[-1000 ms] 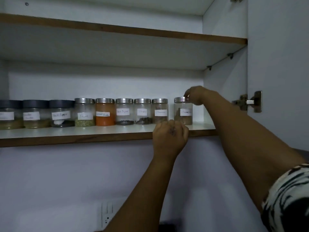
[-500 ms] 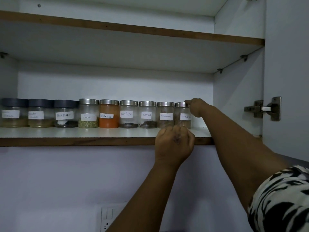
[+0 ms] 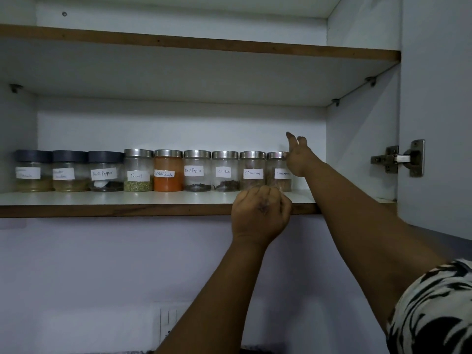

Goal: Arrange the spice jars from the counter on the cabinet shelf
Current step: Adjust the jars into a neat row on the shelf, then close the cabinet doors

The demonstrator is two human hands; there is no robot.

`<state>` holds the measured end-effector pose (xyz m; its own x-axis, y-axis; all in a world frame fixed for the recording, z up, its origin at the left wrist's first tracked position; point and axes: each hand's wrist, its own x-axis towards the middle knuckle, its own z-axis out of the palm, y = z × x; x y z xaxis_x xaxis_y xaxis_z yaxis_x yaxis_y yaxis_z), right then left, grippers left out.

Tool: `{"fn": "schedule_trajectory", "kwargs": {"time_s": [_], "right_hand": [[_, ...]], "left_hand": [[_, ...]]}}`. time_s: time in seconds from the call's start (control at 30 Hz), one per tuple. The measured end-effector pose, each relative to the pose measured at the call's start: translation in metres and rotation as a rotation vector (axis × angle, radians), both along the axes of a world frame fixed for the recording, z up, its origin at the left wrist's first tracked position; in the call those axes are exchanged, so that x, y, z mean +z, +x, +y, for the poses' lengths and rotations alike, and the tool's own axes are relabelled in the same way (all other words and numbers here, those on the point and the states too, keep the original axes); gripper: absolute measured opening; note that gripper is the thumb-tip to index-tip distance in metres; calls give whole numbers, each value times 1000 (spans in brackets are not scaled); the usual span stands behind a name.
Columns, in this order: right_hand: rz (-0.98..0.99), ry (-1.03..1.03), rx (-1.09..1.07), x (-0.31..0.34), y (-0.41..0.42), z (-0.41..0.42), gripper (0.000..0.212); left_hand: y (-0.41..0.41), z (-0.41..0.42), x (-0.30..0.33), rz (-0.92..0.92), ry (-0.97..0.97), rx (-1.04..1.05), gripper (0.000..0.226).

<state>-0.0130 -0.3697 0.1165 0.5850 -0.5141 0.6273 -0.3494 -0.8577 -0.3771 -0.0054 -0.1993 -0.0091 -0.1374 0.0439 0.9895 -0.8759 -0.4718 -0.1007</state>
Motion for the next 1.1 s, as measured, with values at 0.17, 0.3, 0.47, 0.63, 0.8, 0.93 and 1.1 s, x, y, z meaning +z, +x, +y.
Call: {"fn": "schedule_trajectory", "kwargs": {"time_s": [0.17, 0.3, 0.47, 0.63, 0.8, 0.93, 1.1], "right_hand": [[16, -99, -60, -11, -8, 25, 84], [-57, -249, -89, -31, -26, 42, 80], [-13, -88, 23, -60, -57, 58, 53], [154, -249, -105, -87, -87, 80, 53], [-83, -298, -79, -122, -106, 98, 42], [39, -177, 19, -134, -124, 126, 49], [288, -80, -21, -175, -155, 186, 65]], "left_hand": [[-4, 2, 1, 44, 37, 27, 26], [-9, 5, 0, 124, 97, 27, 25], [-18, 13, 0, 205, 192, -3, 24], [-30, 29, -5, 248, 272, -60, 26], [-38, 48, -13, 331, 468, -64, 26], [-51, 80, -19, 407, 654, -33, 61], [-78, 150, -76, 506, 583, -62, 73]]}}
